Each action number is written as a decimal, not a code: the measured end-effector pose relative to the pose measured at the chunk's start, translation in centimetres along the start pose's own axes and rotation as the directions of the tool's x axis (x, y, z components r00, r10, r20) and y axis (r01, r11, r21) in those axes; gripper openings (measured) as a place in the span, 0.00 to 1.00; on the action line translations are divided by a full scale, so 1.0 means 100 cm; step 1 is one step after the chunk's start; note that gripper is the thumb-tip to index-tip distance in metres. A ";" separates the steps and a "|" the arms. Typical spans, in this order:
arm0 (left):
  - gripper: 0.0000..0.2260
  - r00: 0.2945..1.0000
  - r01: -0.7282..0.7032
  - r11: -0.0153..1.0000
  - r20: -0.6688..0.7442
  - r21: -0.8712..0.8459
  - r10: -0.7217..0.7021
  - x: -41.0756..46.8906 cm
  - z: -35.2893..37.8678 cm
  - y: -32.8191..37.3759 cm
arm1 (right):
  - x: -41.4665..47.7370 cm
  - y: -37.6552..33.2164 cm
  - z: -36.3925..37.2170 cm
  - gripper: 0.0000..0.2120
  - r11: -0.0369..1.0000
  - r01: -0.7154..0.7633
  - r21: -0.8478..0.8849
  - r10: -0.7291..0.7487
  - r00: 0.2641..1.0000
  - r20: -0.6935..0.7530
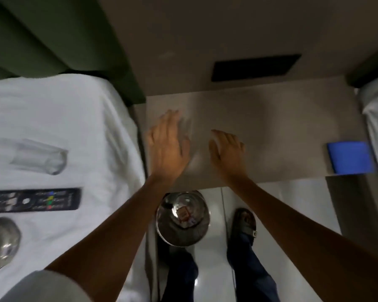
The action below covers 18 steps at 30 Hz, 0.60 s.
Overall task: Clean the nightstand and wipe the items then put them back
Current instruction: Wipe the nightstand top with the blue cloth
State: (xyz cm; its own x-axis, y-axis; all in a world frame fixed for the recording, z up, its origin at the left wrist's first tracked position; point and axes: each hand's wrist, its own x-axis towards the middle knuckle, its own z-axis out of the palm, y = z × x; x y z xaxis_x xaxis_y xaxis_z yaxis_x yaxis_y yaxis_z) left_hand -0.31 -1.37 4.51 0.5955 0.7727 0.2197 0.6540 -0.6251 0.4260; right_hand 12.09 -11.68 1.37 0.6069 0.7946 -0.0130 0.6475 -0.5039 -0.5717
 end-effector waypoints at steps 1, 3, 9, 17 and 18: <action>0.24 0.996 -0.050 0.999 0.080 0.013 0.048 -0.003 0.024 0.016 | -0.004 0.034 -0.010 0.16 0.998 -0.056 -0.032 0.056 0.998 0.003; 0.24 0.962 -0.141 0.989 0.241 0.046 0.126 -0.012 0.068 0.038 | -0.017 0.095 -0.028 0.17 0.986 -0.139 -0.092 0.138 0.990 -0.009; 0.25 0.812 -0.412 0.902 0.499 0.126 0.301 -0.014 0.200 0.088 | -0.036 0.275 -0.076 0.23 0.870 -0.334 -0.362 0.363 0.932 0.015; 0.29 0.832 -0.399 0.888 0.497 0.229 0.246 0.015 0.285 0.082 | -0.026 0.409 -0.121 0.29 0.795 -0.370 -0.481 0.423 0.906 0.002; 0.30 0.836 -0.409 0.882 0.484 0.236 0.258 0.015 0.289 0.080 | -0.025 0.417 -0.121 0.28 0.795 -0.396 -0.459 0.431 0.902 -0.033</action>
State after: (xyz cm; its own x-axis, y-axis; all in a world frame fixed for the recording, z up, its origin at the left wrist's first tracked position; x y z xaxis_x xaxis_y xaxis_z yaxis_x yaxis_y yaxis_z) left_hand 19.30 -8.43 -17.10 0.8926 0.4315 -0.1310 0.4432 -0.8930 0.0786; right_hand 43.14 -38.81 -12.49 0.8413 0.4886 -0.2312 0.4858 -0.8710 -0.0731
